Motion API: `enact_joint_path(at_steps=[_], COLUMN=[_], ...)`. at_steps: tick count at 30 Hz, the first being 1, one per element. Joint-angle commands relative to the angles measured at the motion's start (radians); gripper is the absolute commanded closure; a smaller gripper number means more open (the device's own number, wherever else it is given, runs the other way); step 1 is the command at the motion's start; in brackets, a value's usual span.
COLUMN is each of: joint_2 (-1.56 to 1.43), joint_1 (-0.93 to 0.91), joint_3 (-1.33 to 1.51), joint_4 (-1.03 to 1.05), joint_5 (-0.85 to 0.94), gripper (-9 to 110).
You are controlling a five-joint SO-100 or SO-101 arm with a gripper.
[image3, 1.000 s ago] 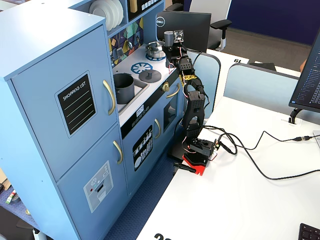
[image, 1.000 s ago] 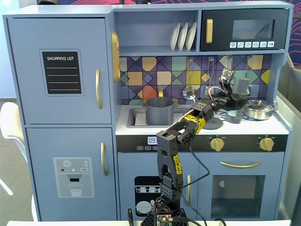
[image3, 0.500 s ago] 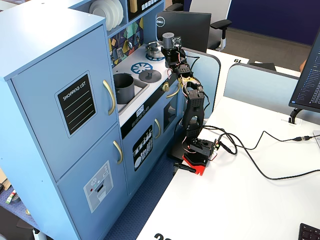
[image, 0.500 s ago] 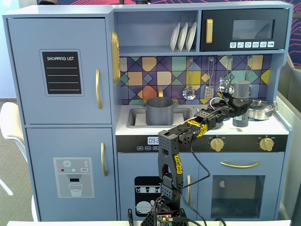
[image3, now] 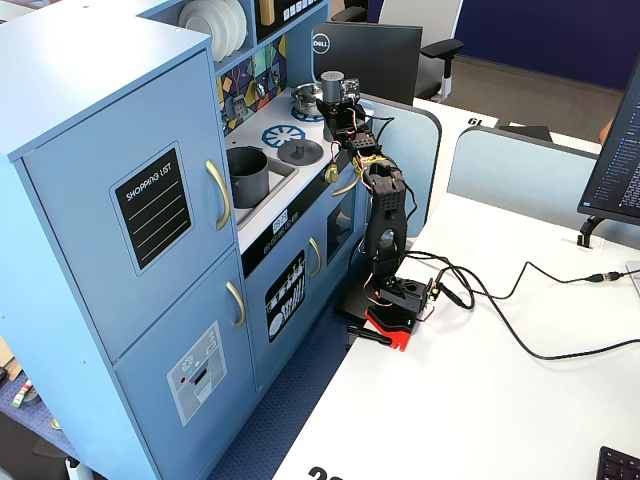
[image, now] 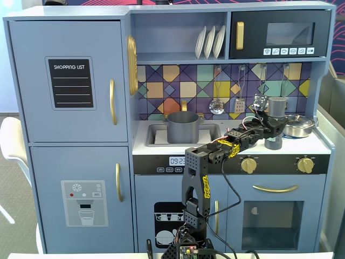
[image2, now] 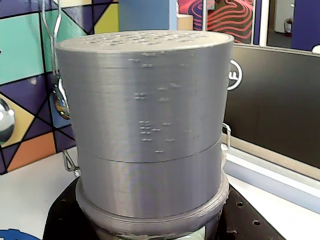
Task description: Put salt in the gray recipient
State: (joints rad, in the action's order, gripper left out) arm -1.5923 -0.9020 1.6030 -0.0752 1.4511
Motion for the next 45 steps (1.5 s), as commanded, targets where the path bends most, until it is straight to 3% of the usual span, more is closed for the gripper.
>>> enact_joint_path(at_steps=[1,6,13,23,27,31,34,37,41,45], joint_2=[0.003,0.003,-0.028,-0.307,-0.572,-0.9,-1.131,-1.324,-1.466,-1.537], joint_1=[0.018,0.018,0.002,-0.046,-0.06,-0.009,0.155,0.433,0.753,0.844], joint_3=[-0.069,-0.066,-0.038,0.153,0.319,0.46,0.508,0.56,0.739,1.012], joint_4=[-0.029,-0.014,-0.015,0.097,0.261,0.612,1.008,1.316,1.482,1.476], joint_5=[0.005,0.034,0.052,0.121,0.158,0.167,0.173,0.121,0.098,0.138], gripper=[101,101,64,46,48,56,69,84,97,101])
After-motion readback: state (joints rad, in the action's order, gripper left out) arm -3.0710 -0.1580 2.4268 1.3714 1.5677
